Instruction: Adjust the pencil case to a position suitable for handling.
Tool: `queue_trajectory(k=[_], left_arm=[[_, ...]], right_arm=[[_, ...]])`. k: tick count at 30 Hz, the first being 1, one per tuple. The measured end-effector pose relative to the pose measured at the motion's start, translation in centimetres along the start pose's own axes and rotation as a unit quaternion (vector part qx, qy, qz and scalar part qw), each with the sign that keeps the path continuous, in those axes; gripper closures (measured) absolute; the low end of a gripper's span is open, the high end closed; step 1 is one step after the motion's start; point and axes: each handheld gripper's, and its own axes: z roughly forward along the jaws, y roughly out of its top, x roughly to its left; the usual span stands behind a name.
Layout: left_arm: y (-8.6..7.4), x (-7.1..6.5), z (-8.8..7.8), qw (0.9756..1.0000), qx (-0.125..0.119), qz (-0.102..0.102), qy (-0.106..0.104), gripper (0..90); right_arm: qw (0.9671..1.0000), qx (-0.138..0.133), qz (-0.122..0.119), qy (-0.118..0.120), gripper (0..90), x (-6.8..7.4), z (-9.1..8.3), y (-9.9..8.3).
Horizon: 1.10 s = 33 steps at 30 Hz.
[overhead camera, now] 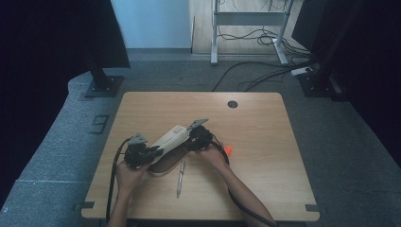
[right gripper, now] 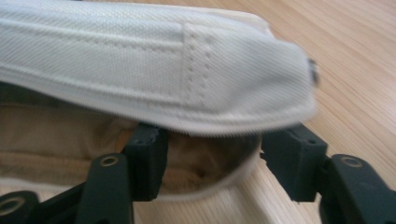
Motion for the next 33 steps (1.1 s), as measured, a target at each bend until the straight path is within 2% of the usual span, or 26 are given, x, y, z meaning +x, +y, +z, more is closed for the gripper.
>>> queue_trajectory(k=[4,8,17,24,30,33], left_arm=[[0.0,0.0,0.0,1.0000,-0.002,0.000,-0.001,74.9],[0.0,0.0,0.0,1.0000,0.000,0.001,0.000,74.8],[0.0,0.0,0.0,1.0000,-0.001,0.000,0.000,74.8],[0.0,0.0,0.0,1.0000,-0.001,0.003,0.000,74.9],[0.0,0.0,0.0,1.0000,0.001,0.005,0.000,75.0],[0.0,0.0,0.0,1.0000,0.001,0.004,0.000,75.0]], right_arm=[[1.0000,-0.001,0.001,-0.009,30.9,-0.4,-0.7,-0.8],[0.9998,0.000,0.013,-0.018,24.8,-0.9,-1.5,-1.6],[0.9990,-0.007,0.026,-0.035,13.2,-1.2,-3.4,-2.2],[0.9977,-0.012,0.043,-0.050,11.0,-1.2,-4.7,-2.7],[0.9979,-0.009,0.035,-0.054,10.8,-1.2,-5.6,-3.5],[0.9975,-0.012,0.038,-0.058,10.8,-1.3,-6.2,-3.8]])
